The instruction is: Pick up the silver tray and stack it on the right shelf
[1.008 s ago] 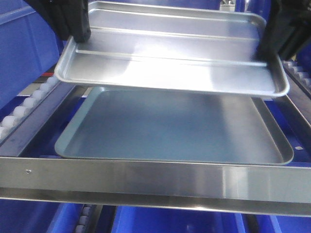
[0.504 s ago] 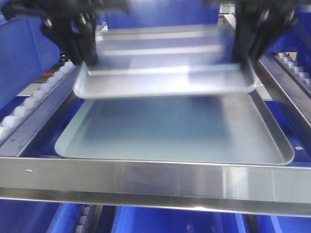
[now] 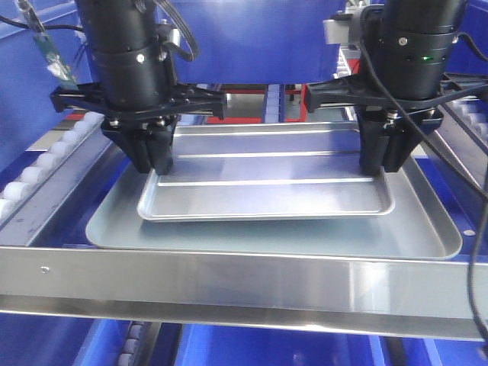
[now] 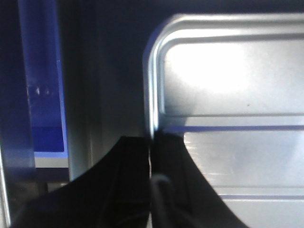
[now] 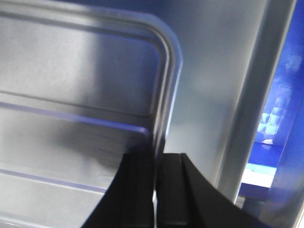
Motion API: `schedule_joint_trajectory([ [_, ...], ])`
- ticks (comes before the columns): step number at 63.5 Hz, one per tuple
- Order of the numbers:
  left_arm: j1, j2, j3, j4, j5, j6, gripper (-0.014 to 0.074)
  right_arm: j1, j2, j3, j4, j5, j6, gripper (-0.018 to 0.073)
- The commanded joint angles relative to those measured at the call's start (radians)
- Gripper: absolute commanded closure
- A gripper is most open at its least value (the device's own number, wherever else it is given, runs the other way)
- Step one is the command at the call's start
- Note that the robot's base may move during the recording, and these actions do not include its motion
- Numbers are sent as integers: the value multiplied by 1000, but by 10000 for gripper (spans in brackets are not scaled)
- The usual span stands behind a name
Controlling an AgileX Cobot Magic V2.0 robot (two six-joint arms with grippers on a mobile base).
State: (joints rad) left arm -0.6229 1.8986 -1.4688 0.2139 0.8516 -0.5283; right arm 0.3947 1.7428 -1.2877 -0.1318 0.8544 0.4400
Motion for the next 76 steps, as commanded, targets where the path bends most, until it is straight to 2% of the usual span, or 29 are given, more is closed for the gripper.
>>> schedule_joint_trajectory([
  [1, 8, -48, -30, 27, -7, 36, 580, -5, -49, -36, -43, -24, -30, 476],
  [7, 10, -48, -32, 22, -12, 36, 407, -5, -49, -36, -43, -20, -39, 375],
  [14, 10, -48, -50, 22, -2, 36, 227, -5, -49, -36, -43, -20, -41, 159],
  [18, 10, -48, -65, 22, 10, 36, 181, -5, -49, -36, -43, -20, -41, 60],
  [22, 10, -48, -79, 22, 28, 36, 174, -5, -51, -36, -43, -20, -41, -16],
  [26, 9, -50, -94, 22, 46, 36, 175, -5, -56, -36, -43, -17, -41, -39],
  [31, 7, -56, -120, 13, 87, 41, 176, -5, -75, -36, -43, -8, -41, -27],
  [37, 5, -88, -130, -6, 116, 88, 188, -5, -111, -36, -43, -2, -41, 13],
  [42, -4, -127, -117, -9, 145, 108, 241, -5, -149, -35, -43, 7, -52, 95],
  [48, -10, -185, -73, -11, 149, 116, 356, -5, -190, -20, -43, 7, -84, 228],
  [49, -12, -203, -49, -11, 139, 123, 389, -5, -200, -10, -43, 2, -88, 277],
  [54, -14, -271, 29, -11, 81, 137, 528, -5, -238, 25, -43, -16, -90, 402],
  [58, -16, -338, 124, -11, 15, 137, 668, -5, -274, 73, -43, -42, -90, 491],
  [60, -16, -366, 176, -11, -13, 137, 711, -5, -290, 103, -43, -56, -90, 517],
  [64, -16, -430, 261, -11, -79, 137, 675, -5, -326, 158, -43, -93, -90, 505],
  [76, -16, -596, 553, -11, -302, 137, 689, -5, -441, 366, -51, -222, -90, 506],
])
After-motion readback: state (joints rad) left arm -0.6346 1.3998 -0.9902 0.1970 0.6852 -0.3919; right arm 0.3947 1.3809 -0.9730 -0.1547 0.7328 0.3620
